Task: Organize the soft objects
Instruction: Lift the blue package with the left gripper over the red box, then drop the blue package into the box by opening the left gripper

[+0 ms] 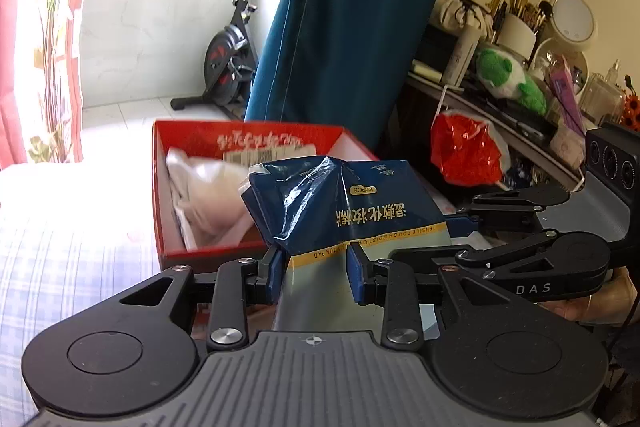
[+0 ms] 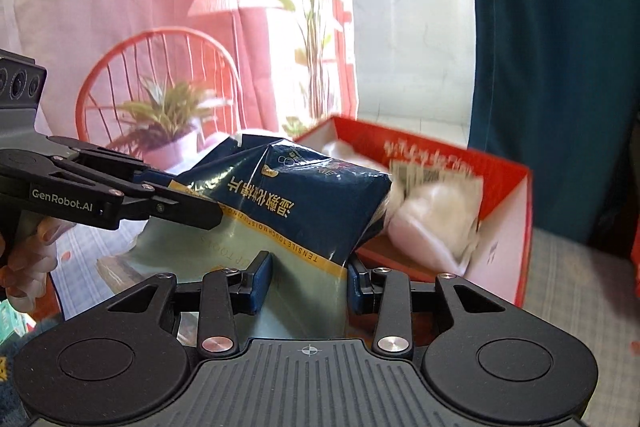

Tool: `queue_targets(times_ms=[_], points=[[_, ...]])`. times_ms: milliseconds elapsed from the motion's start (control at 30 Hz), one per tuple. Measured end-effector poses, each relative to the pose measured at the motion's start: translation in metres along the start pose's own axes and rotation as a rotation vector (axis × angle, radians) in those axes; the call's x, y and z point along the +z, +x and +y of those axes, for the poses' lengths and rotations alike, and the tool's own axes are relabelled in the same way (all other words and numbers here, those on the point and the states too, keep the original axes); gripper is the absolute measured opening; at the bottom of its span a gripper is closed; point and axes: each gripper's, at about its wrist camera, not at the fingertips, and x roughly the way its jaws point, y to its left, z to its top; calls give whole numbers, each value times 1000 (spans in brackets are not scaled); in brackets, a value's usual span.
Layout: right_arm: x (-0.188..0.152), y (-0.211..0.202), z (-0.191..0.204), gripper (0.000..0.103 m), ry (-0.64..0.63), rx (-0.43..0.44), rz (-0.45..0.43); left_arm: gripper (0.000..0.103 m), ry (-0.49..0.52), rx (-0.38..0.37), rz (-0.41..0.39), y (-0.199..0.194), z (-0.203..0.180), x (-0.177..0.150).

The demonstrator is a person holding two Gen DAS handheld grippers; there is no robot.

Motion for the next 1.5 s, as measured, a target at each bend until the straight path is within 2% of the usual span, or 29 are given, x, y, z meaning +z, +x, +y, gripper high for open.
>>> queue_targets(times_ms=[467,900,1133,1300,1500], points=[[45,8,-34,35,-34,-64,-79,34,33,24,-55,25,-5,49],[70,78,-70,35,-75,-128,-76,35,19,100,-28,88,26,78],[68,128,-83,35,-67,-160,1,35,22,143,32,126,44,79],[63,157,-87,35,-41,-188,100,35,28,162,96,141,45,70],[56,173,-88,37,-24,-199,213,35,35,180,153,145,45,61]])
